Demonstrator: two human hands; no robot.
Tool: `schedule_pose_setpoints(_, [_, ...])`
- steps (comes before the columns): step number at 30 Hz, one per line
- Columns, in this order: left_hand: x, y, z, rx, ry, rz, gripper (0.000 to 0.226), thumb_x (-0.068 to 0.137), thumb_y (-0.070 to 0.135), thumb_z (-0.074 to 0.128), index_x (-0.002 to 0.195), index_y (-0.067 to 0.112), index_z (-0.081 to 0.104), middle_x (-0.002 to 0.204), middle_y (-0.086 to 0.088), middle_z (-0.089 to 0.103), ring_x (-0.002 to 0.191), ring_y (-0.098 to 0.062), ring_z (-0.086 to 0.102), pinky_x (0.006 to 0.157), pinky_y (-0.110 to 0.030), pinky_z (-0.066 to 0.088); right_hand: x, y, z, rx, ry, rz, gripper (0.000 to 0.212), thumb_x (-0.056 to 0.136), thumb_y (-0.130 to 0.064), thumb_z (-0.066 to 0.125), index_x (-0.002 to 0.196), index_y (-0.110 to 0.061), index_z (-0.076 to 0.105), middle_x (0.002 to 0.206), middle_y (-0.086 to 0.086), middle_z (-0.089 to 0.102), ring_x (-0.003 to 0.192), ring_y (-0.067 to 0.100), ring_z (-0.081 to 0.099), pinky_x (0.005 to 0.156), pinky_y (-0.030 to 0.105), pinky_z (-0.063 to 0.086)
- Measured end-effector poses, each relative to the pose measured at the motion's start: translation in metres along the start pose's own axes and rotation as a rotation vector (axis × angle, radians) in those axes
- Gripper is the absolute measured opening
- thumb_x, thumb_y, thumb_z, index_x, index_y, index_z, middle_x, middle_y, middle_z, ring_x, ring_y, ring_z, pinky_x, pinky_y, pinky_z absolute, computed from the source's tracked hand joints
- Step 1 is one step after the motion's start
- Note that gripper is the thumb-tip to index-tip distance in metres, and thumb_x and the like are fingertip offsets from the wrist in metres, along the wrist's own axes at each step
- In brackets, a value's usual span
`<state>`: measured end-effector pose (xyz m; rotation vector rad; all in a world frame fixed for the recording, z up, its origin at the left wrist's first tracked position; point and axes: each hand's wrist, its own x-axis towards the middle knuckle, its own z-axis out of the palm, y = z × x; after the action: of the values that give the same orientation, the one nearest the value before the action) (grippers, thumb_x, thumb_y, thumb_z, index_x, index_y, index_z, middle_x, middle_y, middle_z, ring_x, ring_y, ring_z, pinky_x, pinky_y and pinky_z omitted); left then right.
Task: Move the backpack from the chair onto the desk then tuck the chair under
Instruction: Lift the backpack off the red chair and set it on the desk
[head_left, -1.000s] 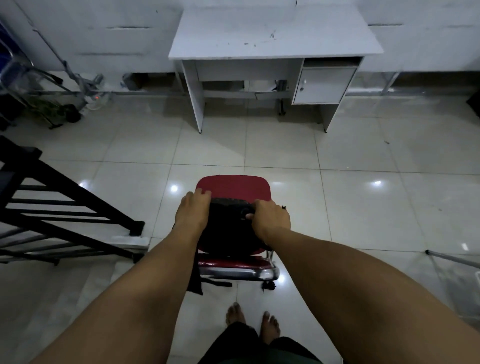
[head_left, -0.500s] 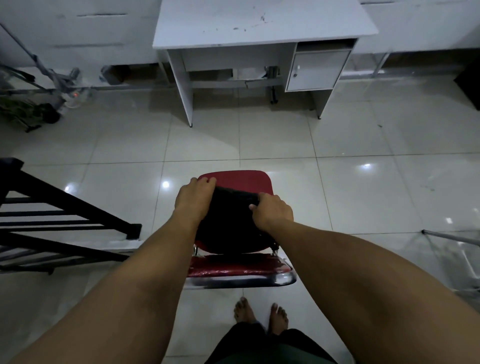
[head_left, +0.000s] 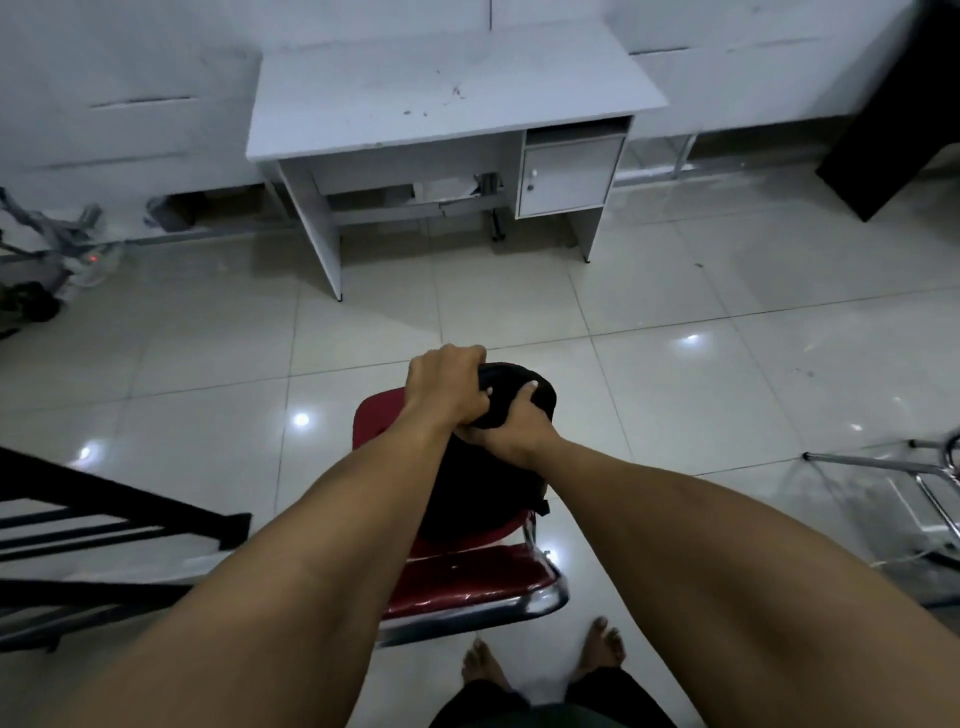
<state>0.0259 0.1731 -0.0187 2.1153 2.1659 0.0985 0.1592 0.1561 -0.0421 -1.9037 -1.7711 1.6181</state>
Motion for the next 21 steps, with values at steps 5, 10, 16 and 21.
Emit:
schedule_pose_setpoints(5, [0.034, 0.046, -0.017, -0.107, 0.013, -0.02, 0.026, 0.077, 0.046, 0.066, 0.079, 0.026, 0.049, 0.073, 0.0, 0.053, 0.073, -0.028, 0.059, 0.062, -0.033, 0.037, 0.004, -0.001, -0.044, 0.047, 0.055, -0.115, 0.146, 0.059, -0.058, 0.079, 0.155, -0.015, -0.023, 0.153, 0.012, 0.04, 0.136, 0.029, 0.045, 0.11, 0.041, 0.042])
schedule_pose_setpoints(10, [0.082, 0.102, -0.035, -0.368, 0.066, -0.24, 0.023, 0.08, 0.041, 0.064, 0.085, 0.02, 0.055, 0.081, -0.004, 0.056, 0.075, -0.025, 0.051, 0.066, -0.033, 0.039, 0.014, -0.019, -0.1, 0.016, 0.201, -0.211, 0.125, 0.064, -0.055, 0.075, 0.158, -0.024, 0.0, 0.153, 0.009, 0.021, 0.13, 0.031, 0.048, 0.107, 0.05, 0.045])
schedule_pose_setpoints(16, [0.166, 0.189, -0.057, -0.601, 0.122, -0.422, 0.026, 0.084, 0.045, 0.06, 0.087, 0.019, 0.063, 0.092, -0.005, 0.067, 0.082, -0.027, 0.061, 0.068, -0.032, 0.043, 0.051, -0.03, -0.203, -0.082, 0.603, -0.187, 0.04, 0.092, -0.03, 0.06, 0.124, -0.009, 0.049, 0.12, 0.009, 0.057, 0.104, 0.028, 0.062, 0.079, 0.035, 0.049])
schedule_pose_setpoints(21, [0.228, 0.235, -0.078, -0.717, 0.219, -0.308, 0.04, 0.083, 0.062, 0.053, 0.068, 0.025, 0.051, 0.073, 0.004, 0.062, 0.074, -0.023, 0.061, 0.063, -0.033, 0.041, 0.077, -0.031, -0.309, -0.064, 0.64, -0.322, 0.015, 0.095, -0.021, 0.052, 0.1, -0.019, 0.067, 0.089, 0.005, 0.069, 0.085, 0.027, 0.067, 0.072, 0.035, 0.053])
